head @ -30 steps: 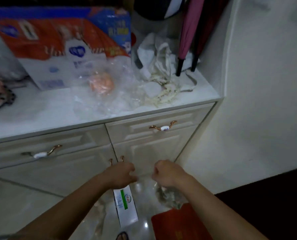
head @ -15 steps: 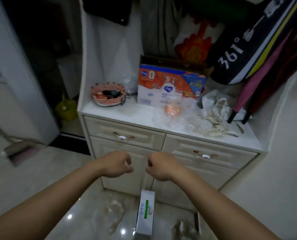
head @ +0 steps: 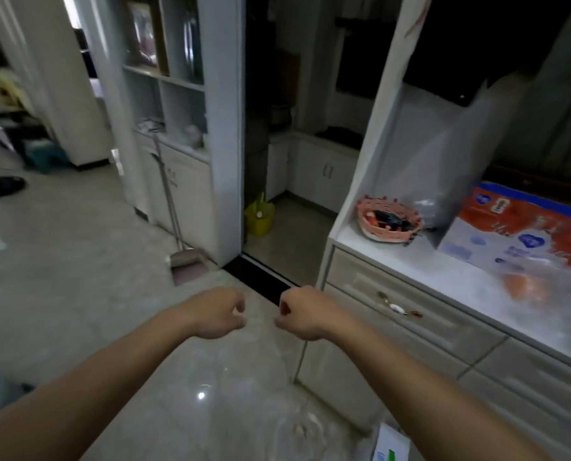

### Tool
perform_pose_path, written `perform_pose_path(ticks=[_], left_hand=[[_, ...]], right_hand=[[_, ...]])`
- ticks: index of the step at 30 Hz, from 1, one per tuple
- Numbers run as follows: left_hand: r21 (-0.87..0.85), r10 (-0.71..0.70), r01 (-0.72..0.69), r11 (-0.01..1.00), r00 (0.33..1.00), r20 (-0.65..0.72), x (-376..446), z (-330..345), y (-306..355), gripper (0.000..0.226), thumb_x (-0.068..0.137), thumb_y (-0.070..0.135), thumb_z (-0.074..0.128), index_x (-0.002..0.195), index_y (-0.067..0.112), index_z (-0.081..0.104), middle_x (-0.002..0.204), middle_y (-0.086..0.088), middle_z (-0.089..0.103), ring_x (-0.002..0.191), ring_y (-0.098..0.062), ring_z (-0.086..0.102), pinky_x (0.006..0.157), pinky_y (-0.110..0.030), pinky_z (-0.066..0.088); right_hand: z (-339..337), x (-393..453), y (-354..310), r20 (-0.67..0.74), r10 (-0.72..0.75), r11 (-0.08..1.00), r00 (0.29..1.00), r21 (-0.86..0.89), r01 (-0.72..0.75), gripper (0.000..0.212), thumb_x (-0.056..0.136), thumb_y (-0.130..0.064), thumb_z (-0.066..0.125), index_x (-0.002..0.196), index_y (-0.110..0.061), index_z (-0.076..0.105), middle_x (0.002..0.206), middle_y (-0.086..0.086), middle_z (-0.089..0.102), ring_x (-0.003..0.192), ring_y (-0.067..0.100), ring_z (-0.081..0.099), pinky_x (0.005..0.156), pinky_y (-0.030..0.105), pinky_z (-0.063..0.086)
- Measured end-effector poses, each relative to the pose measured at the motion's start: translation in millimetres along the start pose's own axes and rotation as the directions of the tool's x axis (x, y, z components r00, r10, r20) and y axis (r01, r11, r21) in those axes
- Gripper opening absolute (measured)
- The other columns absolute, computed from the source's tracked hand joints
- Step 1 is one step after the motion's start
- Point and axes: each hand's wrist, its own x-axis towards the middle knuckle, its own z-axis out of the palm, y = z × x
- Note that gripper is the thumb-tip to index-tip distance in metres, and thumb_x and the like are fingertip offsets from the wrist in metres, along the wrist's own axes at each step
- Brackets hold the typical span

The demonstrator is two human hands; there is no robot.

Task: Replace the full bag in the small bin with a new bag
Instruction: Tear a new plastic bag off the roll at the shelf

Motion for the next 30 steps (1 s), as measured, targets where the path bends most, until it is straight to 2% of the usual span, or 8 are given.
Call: perform_pose_path(ticks=[6,9,11,15,17,25,27,30], left_hand=[[-0.069,-0.106,0.102,0.992,0.993,-0.054,-6.5,-39.9,-137.3,0.04,0.094,0.038,0.056,0.13,0.019,0.056,0.128,-0.004,0.06,0.118,-0.021,0.055,0.091,-0.027,0.041],[-0.129,-0.164,0.154,0.98,0.984,-0.072,-7.3,-57.1,-194.2,0.041,0.092,0.041,0.058,0.127,0.019,0.059,0.126,-0.005,0.062,0.114,-0.021,0.057,0.091,-0.028,0.043],[-0.172,-0.192,0.176,0.969,0.978,-0.086,-4.5,-69.7,-227.2,0.041,0.092,0.041,0.058,0.126,0.018,0.06,0.127,-0.006,0.061,0.114,-0.021,0.057,0.09,-0.027,0.043],[-0.26,-0.226,0.193,0.946,0.969,-0.104,14.7,-95.0,-280.8,0.038,0.094,0.038,0.058,0.126,0.016,0.059,0.129,-0.006,0.059,0.115,-0.021,0.056,0.086,-0.024,0.039],[-0.278,-0.239,0.199,0.94,0.964,-0.117,34.1,-106.6,-304.5,0.036,0.094,0.036,0.058,0.124,0.016,0.06,0.127,-0.006,0.06,0.114,-0.021,0.056,0.083,-0.022,0.037],[-0.296,-0.309,0.261,0.919,0.942,-0.129,138.4,-173.4,-387.6,0.042,0.094,0.039,0.058,0.129,0.016,0.058,0.128,-0.006,0.059,0.114,-0.02,0.056,0.084,-0.023,0.038],[-0.337,-0.355,0.283,0.898,0.918,-0.175,163.8,-193.4,-411.6,0.038,0.093,0.039,0.059,0.123,0.016,0.061,0.121,-0.004,0.061,0.104,-0.018,0.058,0.084,-0.025,0.041],[-0.411,-0.42,0.301,0.861,0.875,-0.24,196.8,-222.5,-452.1,0.025,0.092,0.038,0.06,0.103,0.016,0.067,0.089,0.007,0.061,0.086,-0.015,0.058,0.076,-0.027,0.045]], right_hand=[[-8.2,96.2,-111.1,0.021,-0.117,0.993,0.993,-0.004,0.117,0.029,0.088,-0.04,0.056,0.097,-0.015,0.067,0.096,0.005,0.066,0.085,0.024,0.063,0.076,0.041,0.056],[-12.9,137.1,-152.5,0.026,-0.163,0.987,0.986,-0.002,0.163,0.028,0.086,-0.04,0.056,0.086,-0.014,0.067,0.094,0.006,0.068,0.085,0.025,0.064,0.075,0.04,0.056],[-18.6,162.2,-173.8,0.023,-0.19,0.982,0.982,0.029,0.189,0.031,0.086,-0.039,0.057,0.09,-0.011,0.069,0.094,0.008,0.07,0.084,0.025,0.065,0.076,0.043,0.057],[-37.7,208.5,-198.8,-0.02,-0.264,0.958,0.964,0.111,0.264,0.024,0.089,-0.036,0.059,0.097,-0.018,0.072,0.093,-0.002,0.07,0.086,0.016,0.065,0.076,0.034,0.055],[-48.2,238.4,-203.4,-0.018,-0.279,0.956,0.96,0.085,0.279,0.022,0.089,-0.036,0.059,0.097,-0.019,0.072,0.092,-0.006,0.068,0.086,0.013,0.064,0.075,0.032,0.054],[-99.2,416.4,-230.7,0.06,-0.308,0.949,0.949,-0.042,0.311,0.028,0.084,-0.034,0.059,0.093,-0.009,0.07,0.094,0.009,0.071,0.087,0.025,0.067,0.079,0.04,0.057],[-113.8,458.6,-242.2,0.072,-0.322,0.945,0.944,-0.028,0.325,0.029,0.084,-0.035,0.06,0.092,-0.009,0.07,0.093,0.009,0.071,0.086,0.025,0.067,0.078,0.041,0.057],[-134.8,519.0,-264.3,0.054,-0.333,0.941,0.942,-0.046,0.335,0.033,0.085,-0.038,0.06,0.088,-0.007,0.071,0.088,0.012,0.072,0.082,0.026,0.067,0.072,0.038,0.054]])
